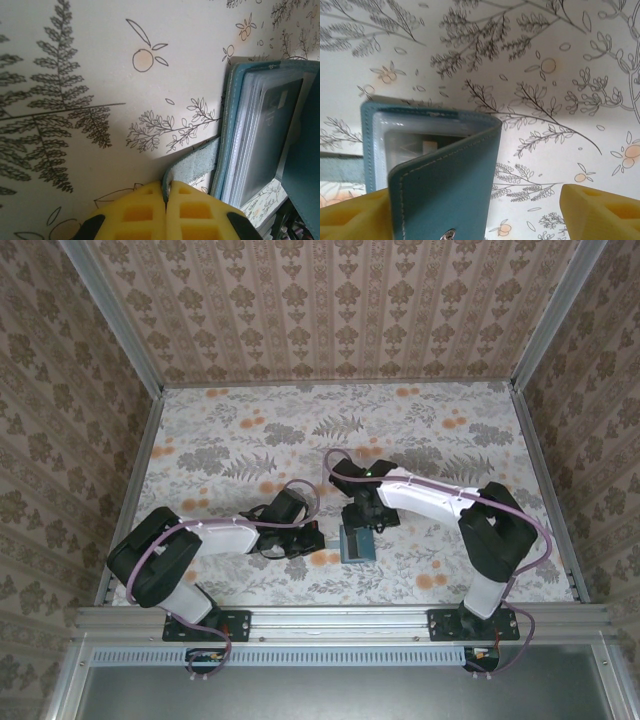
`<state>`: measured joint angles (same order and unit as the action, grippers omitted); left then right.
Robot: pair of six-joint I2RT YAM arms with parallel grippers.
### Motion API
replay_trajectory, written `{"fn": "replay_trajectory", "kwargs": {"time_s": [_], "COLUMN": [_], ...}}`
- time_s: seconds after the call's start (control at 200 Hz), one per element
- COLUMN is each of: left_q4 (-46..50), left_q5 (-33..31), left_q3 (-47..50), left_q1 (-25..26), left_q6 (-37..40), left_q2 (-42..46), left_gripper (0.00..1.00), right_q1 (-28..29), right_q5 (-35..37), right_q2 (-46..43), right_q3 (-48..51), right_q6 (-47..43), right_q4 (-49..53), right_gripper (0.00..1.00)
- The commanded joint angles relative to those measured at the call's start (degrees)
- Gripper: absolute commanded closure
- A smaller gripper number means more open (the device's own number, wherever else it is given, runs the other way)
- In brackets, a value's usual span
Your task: Take the credit cards out of the card holder
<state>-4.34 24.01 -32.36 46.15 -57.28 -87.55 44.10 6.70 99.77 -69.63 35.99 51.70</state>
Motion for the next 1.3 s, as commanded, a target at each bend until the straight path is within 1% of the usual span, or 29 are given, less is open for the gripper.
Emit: {"fn": "replay_trajectory", "kwargs": {"time_s": [0.0, 0.265, 0.54, 0.685, 0.915, 1.1, 1.295], "left_q4": [1.69, 4.53, 11.03, 13.77, 18.24, 22.12, 24.03], "left_q5": [-4.09, -6.15, -7.13, -6.06, -2.49, -2.54, -2.50], "left_q3": [-0.42, -0.51, 0.08, 1.07, 0.71, -0.58, -1.62], "left_q1": [-0.11, -0.72, -4.52, -7.57, -11.36, -12.86, -13.10], "left_q6": [-1.34, -1.22, 1.72, 3.88, 9.15, 11.98, 13.77], "left_q2": [1.41, 3.32, 8.76, 11.75, 12.23, 12.32, 11.29], "left_gripper": [0.97, 0.98, 0.98, 0.97, 0.97, 0.95, 0.93], "right_q1": [0.59, 0.57, 0.49, 0.29, -0.37, -0.79, -1.10], "right_q5": [-1.48, -0.75, 0.84, 0.95, 1.12, 1.12, 0.77], "right_q2": [-2.67, -6.27, -7.65, -6.64, -4.14, -2.04, 0.32], "right_q3": [1.83, 4.61, 5.38, 5.05, 5.03, 5.75, 6.76], "right_q6": [-1.00, -0.55, 0.05, 0.09, 0.12, 0.39, 0.40], "right_q4": [3.81, 4.68, 4.48, 3.47, 1.11, -1.26, -3.22], "right_gripper": [0.19, 0.20, 0.21, 0.21, 0.21, 0.21, 0.21]}}
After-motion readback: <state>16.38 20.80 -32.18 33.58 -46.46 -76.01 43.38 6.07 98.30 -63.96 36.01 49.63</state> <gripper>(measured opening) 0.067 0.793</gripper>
